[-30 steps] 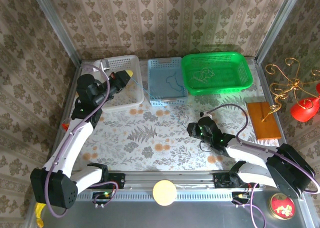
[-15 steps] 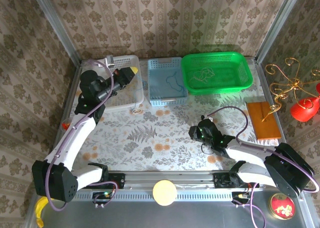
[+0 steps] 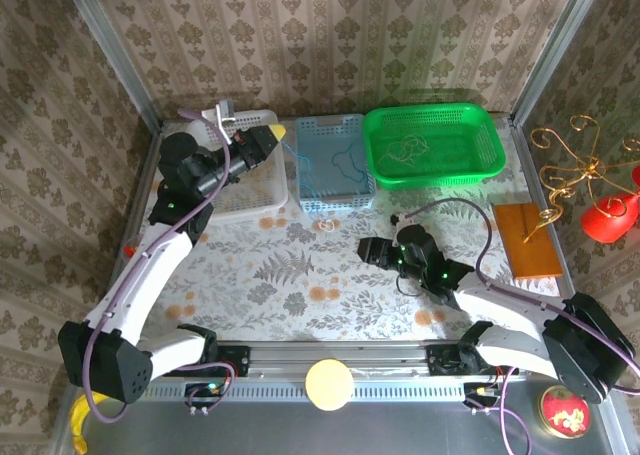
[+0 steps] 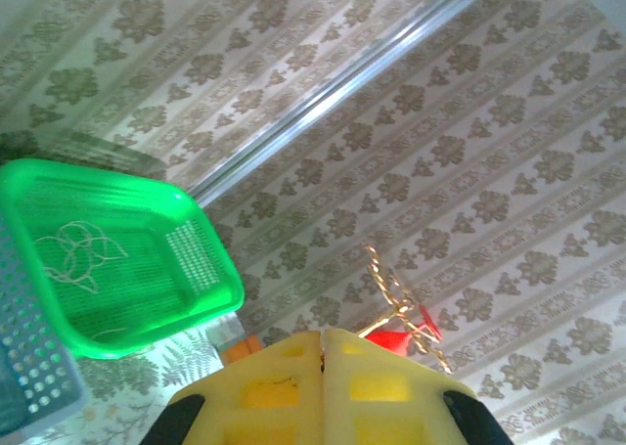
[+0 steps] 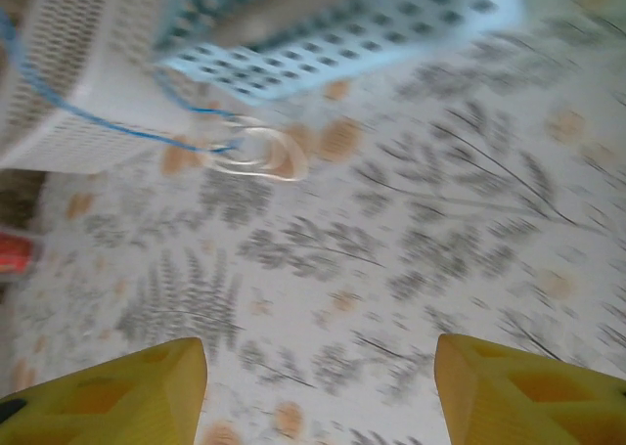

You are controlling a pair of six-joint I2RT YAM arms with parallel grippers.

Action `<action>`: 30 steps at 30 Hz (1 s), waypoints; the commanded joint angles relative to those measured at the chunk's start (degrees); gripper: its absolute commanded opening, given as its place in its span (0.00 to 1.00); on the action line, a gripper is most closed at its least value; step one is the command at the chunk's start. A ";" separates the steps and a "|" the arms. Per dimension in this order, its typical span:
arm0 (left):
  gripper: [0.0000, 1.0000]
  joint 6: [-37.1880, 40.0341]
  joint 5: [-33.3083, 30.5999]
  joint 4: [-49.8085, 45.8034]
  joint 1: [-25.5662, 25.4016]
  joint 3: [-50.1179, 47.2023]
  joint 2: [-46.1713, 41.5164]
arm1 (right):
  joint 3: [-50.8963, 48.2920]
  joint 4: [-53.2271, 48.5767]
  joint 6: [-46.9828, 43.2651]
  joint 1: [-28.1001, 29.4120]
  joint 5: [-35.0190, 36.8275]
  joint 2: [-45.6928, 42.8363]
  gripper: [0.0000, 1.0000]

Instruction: Untangle the cables

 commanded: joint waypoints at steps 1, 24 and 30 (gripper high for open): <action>0.00 1.02 -0.13 0.01 -2.43 3.46 0.39 | 4.38 3.05 -6.73 1.39 -2.84 0.16 0.65; 0.00 3.94 -7.00 -3.73 -18.05 13.29 5.96 | 12.48 16.87 -13.12 3.77 1.31 11.60 0.68; 0.00 3.76 -7.63 -3.58 -20.12 15.94 7.69 | 14.68 17.23 -14.27 3.76 2.92 15.03 0.62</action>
